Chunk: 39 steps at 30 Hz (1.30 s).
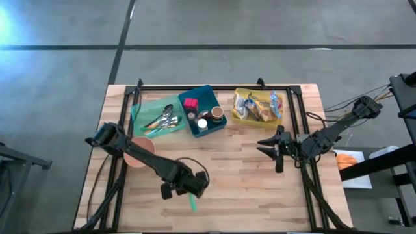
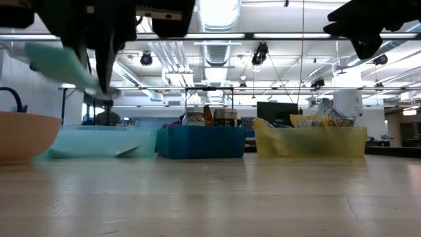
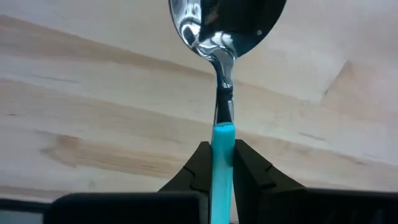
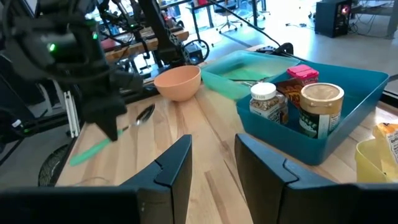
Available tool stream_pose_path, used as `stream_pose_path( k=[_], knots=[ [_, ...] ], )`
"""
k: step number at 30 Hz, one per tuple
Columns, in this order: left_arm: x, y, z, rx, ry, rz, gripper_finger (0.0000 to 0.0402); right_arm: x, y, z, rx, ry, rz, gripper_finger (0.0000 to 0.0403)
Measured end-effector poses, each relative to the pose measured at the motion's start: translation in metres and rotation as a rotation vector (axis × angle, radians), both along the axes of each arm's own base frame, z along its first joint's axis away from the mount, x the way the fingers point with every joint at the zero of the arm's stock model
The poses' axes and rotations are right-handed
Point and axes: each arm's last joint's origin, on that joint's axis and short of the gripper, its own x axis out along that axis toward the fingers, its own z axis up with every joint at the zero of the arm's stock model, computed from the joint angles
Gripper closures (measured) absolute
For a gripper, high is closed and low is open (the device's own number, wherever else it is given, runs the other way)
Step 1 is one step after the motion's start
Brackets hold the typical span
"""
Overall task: Pick & Place Food Item
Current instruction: Put the green spoon into the green bin
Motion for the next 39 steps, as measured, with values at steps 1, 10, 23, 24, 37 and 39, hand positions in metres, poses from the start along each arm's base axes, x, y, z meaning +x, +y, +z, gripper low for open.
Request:
stream_pose_path(
  k=[1,10,23,24,37,39],
  knots=[
    [-0.002,0.004,0.005,0.002,0.004,0.009,0.0375,0.000,0.000,0.000,0.001,-0.001,0.001,0.0284],
    [-0.031,0.056,0.049,0.094,0.125,0.066,0.0375,0.000,0.000,0.000,0.001,0.000,0.000,0.0284],
    [-0.065,0.154,0.086,0.209,0.290,-0.180,0.0375,0.000,0.000,0.000,0.001,-0.001,0.000,0.0284],
    [-0.065,0.162,0.086,0.214,0.282,-0.227,0.0375,0.000,0.000,0.000,0.001,-0.001,0.000,0.0284],
    [-0.106,0.249,0.062,0.103,0.373,-0.347,0.0375,0.000,0.000,0.000,0.001,-0.001,0.000,0.0284],
    [-0.112,0.258,0.062,0.090,0.364,-0.371,0.0375,0.000,0.000,0.000,0.001,-0.001,0.000,0.0284]
  ],
)
